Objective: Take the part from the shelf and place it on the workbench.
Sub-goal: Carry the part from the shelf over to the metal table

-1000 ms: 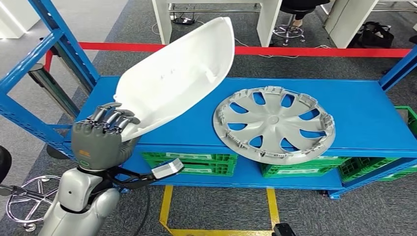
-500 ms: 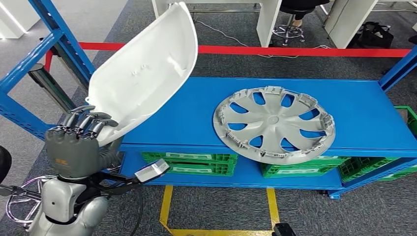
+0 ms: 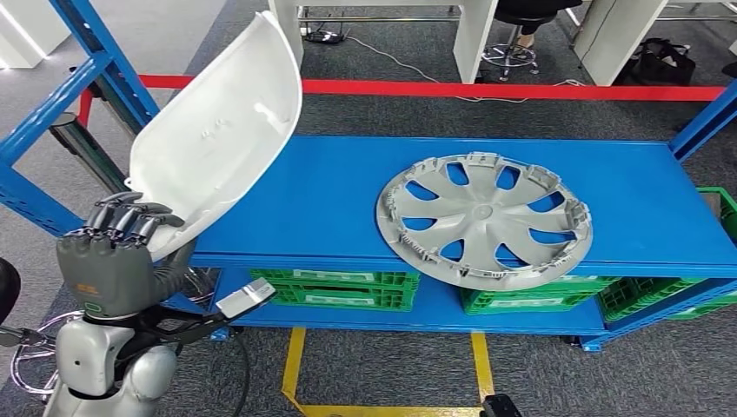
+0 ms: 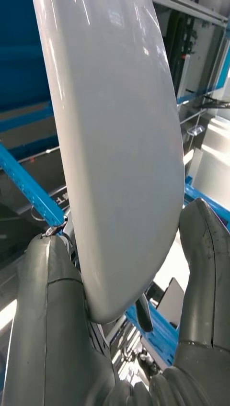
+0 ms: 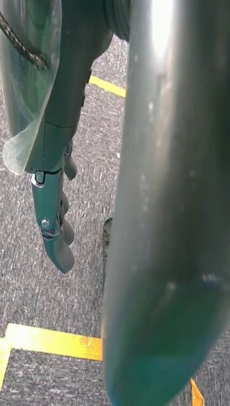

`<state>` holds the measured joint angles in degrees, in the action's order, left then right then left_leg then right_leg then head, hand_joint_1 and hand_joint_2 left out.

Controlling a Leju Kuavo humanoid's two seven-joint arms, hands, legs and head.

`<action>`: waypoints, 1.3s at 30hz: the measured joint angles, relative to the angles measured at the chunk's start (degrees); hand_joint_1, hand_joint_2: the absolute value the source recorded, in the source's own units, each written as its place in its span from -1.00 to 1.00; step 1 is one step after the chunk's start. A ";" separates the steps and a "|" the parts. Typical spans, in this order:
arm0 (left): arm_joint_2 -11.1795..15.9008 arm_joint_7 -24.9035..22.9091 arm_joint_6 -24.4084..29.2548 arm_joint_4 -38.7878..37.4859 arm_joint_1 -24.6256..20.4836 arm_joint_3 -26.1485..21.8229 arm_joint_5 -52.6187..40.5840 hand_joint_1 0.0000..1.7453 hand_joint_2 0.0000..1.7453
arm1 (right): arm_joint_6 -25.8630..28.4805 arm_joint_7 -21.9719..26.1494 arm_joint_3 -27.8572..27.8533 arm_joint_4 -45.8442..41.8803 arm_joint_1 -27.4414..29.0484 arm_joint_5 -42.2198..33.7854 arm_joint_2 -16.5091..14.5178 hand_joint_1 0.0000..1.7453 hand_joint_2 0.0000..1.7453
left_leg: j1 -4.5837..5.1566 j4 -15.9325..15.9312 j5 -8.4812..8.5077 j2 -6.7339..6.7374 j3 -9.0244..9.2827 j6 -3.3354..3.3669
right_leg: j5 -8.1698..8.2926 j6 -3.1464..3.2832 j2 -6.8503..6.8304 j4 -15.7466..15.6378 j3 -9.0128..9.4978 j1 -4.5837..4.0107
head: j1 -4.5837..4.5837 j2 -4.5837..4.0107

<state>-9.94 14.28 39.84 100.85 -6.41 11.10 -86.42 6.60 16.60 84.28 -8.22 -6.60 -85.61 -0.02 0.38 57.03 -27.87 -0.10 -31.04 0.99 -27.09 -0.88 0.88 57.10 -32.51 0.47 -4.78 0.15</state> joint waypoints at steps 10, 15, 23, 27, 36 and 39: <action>0.31 -4.26 0.00 -0.10 0.18 -0.07 -1.58 1.00 1.00 | 0.07 -0.01 0.13 0.00 0.00 -0.01 0.00 -1.00 -1.00 | 0.00 0.00 0.00 0.00 -0.01 0.00 | 0.00 0.00 0.00 0.00 0.00 0.00 | -0.01 0.00; 0.90 -5.99 -0.01 -0.25 0.17 -0.07 -2.12 1.00 1.00 | 0.07 -0.01 0.45 0.00 0.00 -0.01 -0.06 -1.00 -1.00 | 0.15 0.22 -0.07 -0.01 -0.07 0.09 | 0.05 -0.08 -0.01 -0.05 0.00 0.10 | 0.01 0.00; 2.29 -7.81 0.00 -0.43 0.15 -0.07 -2.87 1.00 1.00 | 0.07 -0.02 0.77 0.01 -0.01 -0.02 -0.33 -1.00 -1.00 | 0.10 0.04 0.24 0.13 -0.11 1.06 | 0.07 -0.79 -0.01 -0.19 0.01 0.16 | 0.00 0.00; 2.46 -7.99 0.00 -0.48 0.14 -0.07 -2.89 1.00 1.00 | 0.07 -0.07 0.83 0.04 -0.05 -0.02 -0.35 -1.00 -1.00 | -0.45 -1.01 1.33 0.73 -0.06 1.98 | -6.28 -1.41 -0.30 9.57 -4.27 0.29 | -0.17 0.00; 3.08 -9.54 0.02 -0.99 0.16 -0.04 -3.07 1.00 1.00 | 0.07 -0.16 0.85 0.24 -0.12 -0.06 -0.53 -1.00 -1.00 | -0.72 1.19 0.92 0.87 -1.33 -0.18 | -1.95 -2.13 -0.85 1.38 1.75 0.87 | -0.25 0.01; 3.33 -9.95 0.02 -1.12 0.12 -0.02 -2.97 1.00 1.00 | 0.10 -0.17 0.84 0.28 -0.12 -0.08 -0.52 -1.00 -1.00 | -0.98 1.91 0.32 0.74 -1.94 -1.10 | -1.44 -0.78 -0.68 1.49 0.80 0.89 | -0.16 0.00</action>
<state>-6.62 4.33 39.87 99.73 -6.28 11.09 -89.39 6.70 16.43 85.12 -7.94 -6.72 -85.70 -0.55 -0.60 58.95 -27.55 0.64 -32.97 -0.11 -28.53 -1.66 0.20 58.59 -31.71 1.36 -4.94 0.15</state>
